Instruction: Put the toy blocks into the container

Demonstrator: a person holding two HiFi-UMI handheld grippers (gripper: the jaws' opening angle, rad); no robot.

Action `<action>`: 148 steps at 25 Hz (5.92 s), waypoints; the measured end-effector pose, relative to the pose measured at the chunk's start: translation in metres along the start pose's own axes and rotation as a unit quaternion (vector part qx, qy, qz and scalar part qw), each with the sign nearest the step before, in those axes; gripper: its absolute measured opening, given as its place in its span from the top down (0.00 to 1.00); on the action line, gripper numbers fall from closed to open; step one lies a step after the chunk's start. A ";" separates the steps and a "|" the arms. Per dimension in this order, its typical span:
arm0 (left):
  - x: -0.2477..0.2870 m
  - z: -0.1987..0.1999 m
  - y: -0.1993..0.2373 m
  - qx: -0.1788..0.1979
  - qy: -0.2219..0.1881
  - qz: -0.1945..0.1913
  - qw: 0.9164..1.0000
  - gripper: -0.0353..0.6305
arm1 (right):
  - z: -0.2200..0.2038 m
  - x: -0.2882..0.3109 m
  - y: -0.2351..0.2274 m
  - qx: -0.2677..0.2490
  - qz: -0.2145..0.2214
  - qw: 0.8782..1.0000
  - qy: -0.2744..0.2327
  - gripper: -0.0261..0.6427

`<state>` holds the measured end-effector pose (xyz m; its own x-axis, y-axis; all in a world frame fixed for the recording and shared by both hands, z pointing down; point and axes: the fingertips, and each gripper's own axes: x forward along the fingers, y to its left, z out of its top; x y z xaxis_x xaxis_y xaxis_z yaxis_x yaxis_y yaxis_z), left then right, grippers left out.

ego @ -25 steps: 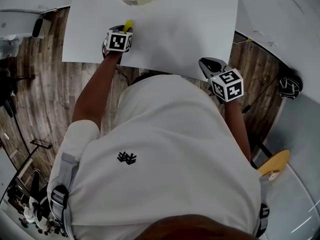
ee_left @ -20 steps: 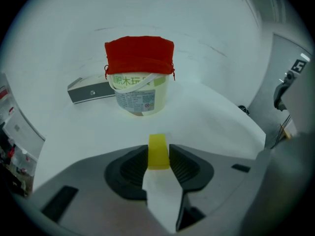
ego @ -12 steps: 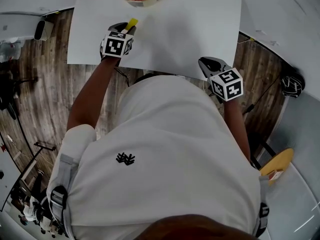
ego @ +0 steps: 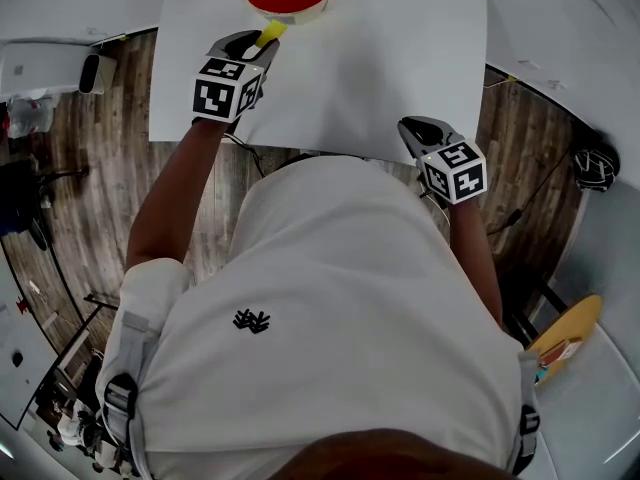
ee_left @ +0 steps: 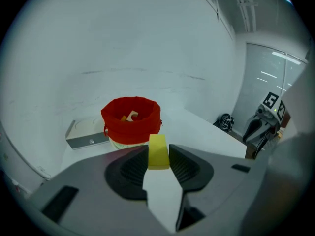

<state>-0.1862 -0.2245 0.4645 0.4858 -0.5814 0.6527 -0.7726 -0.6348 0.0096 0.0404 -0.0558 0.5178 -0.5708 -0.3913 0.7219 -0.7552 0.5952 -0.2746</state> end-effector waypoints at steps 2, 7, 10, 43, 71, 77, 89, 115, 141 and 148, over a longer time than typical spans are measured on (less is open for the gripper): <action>-0.004 0.017 0.003 0.007 -0.011 -0.006 1.000 0.74 | 0.001 0.002 0.001 0.005 -0.002 1.000 -0.003 0.92; -0.005 0.054 0.018 0.026 -0.031 -0.013 0.999 0.74 | 0.002 0.004 0.004 0.021 -0.013 1.000 -0.015 0.92; 0.004 0.071 0.030 0.039 -0.033 -0.013 0.999 0.74 | 0.003 0.005 0.006 0.031 -0.019 0.999 -0.019 0.92; 0.154 0.091 0.060 0.144 0.195 -0.034 0.970 0.74 | -0.018 -0.008 0.023 0.111 -0.065 0.991 -0.030 0.92; 0.074 0.117 0.041 0.076 0.026 -0.067 0.995 0.72 | -0.011 -0.011 0.052 0.081 -0.061 0.994 -0.043 0.92; 0.029 0.106 0.024 0.058 -0.054 -0.038 0.996 0.82 | -0.002 -0.014 0.051 0.052 -0.043 0.996 -0.066 0.93; -0.042 -0.012 -0.144 -0.052 -0.065 -0.115 0.990 0.94 | -0.026 -0.061 0.049 -0.016 0.013 0.995 -0.099 0.94; -0.129 -0.109 -0.329 -0.055 -0.071 -0.082 0.993 0.94 | -0.109 -0.139 0.116 -0.089 0.089 0.979 -0.163 0.95; -0.125 -0.124 -0.346 -0.060 -0.054 -0.092 0.993 0.94 | -0.135 -0.153 0.122 -0.086 0.082 0.979 -0.164 0.95; -0.114 -0.114 -0.337 -0.057 -0.062 -0.095 0.992 0.94 | -0.130 -0.146 0.114 -0.081 0.079 0.981 -0.158 0.95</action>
<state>-0.0281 0.1140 0.4734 0.6676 -0.5193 0.5335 -0.7005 -0.6809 0.2137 0.0792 0.1605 0.4641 -0.7668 -0.4684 0.4389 -0.6034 0.7591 -0.2443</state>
